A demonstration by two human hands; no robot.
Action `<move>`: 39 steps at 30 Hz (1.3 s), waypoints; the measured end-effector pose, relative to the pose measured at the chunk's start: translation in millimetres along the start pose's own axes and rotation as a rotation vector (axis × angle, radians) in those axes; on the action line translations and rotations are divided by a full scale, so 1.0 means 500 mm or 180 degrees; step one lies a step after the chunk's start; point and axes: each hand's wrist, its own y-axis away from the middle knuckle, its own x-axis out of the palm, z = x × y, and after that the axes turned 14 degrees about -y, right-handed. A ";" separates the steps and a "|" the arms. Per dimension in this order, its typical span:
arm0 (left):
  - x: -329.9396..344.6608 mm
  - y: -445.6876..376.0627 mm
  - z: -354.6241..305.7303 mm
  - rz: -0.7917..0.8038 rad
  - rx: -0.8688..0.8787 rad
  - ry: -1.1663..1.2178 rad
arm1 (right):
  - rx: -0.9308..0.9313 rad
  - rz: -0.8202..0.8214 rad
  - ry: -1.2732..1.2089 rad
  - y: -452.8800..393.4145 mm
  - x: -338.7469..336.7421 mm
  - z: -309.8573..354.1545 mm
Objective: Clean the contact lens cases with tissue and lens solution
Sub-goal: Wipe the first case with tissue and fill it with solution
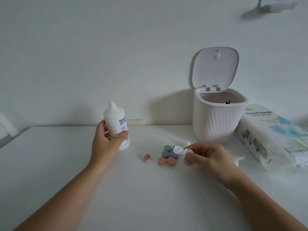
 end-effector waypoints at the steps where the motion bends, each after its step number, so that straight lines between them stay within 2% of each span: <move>1: 0.000 0.000 0.000 -0.0023 0.0012 0.0009 | 0.0007 -0.0010 0.0034 0.000 0.000 -0.002; 8: -0.003 0.014 -0.013 0.0210 0.0244 0.0071 | -0.0008 -0.0022 0.0078 -0.001 -0.002 -0.005; 17: -0.009 0.041 -0.035 0.0610 0.0912 -0.0243 | -0.0106 -0.0201 0.0092 0.011 0.020 0.022; 27: -0.023 0.052 -0.051 0.0876 0.1411 -0.0136 | -0.0270 -0.0241 0.0198 0.022 0.037 0.033; 31: -0.030 0.061 -0.055 0.0787 0.1484 -0.0305 | -0.0381 -0.0238 0.0238 0.015 0.037 0.064; 36: -0.026 0.065 -0.051 0.0626 0.1683 -0.0551 | -0.0254 0.0087 0.0527 -0.018 0.037 0.110; 39: -0.025 0.064 -0.048 0.0565 0.1799 -0.0620 | -0.0312 0.0028 0.0363 -0.021 0.042 0.103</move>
